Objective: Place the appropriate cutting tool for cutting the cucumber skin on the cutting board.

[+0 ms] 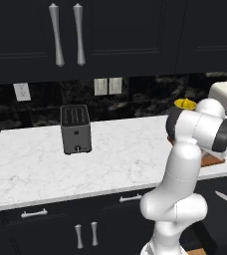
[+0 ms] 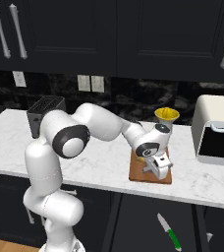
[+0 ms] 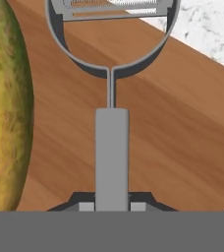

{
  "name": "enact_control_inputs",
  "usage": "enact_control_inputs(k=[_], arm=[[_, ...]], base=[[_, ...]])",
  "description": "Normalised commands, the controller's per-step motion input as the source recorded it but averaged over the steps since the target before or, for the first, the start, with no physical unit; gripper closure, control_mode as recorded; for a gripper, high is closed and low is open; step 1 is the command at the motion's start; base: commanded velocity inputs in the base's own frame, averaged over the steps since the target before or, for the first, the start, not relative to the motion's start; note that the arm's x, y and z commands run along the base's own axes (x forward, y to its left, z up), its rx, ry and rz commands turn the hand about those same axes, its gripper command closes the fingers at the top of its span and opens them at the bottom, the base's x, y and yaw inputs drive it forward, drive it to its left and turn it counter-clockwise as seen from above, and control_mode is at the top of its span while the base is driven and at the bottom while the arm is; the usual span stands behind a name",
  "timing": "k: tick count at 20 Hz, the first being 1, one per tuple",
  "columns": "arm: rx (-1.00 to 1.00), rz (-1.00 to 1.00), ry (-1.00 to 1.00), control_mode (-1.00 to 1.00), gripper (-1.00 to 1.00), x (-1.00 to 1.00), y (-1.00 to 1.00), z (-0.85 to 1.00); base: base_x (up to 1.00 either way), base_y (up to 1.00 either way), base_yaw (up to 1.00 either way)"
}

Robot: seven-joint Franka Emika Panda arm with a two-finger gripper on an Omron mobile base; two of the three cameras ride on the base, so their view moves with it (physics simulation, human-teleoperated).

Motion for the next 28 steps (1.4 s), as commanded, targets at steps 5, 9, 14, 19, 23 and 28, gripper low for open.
enact_control_inputs(k=[5, 9, 14, 19, 23, 28], arm=[[0.00, 0.00, -0.05, -1.00, 1.00, -0.01, 0.07, 0.00], [0.00, 0.00, -0.01, -1.00, 1.00, 0.00, 0.01, 0.00], [0.00, 0.00, 0.00, -1.00, -1.00, 0.00, 0.00, 0.00], [0.00, 0.00, 0.00, -1.00, -1.00, 0.00, 0.00, 0.01], [0.00, 0.00, 0.00, -1.00, -1.00, 0.00, 0.00, 0.08], [0.00, 0.01, 0.00, -1.00, -1.00, -0.05, 0.00, 0.55]], base=[[0.00, 0.00, 0.00], [0.00, 0.00, 0.00], [0.00, 0.00, 0.00], [0.00, 0.00, 0.00], [0.00, 0.00, 0.00], [0.00, 0.00, 0.00]])
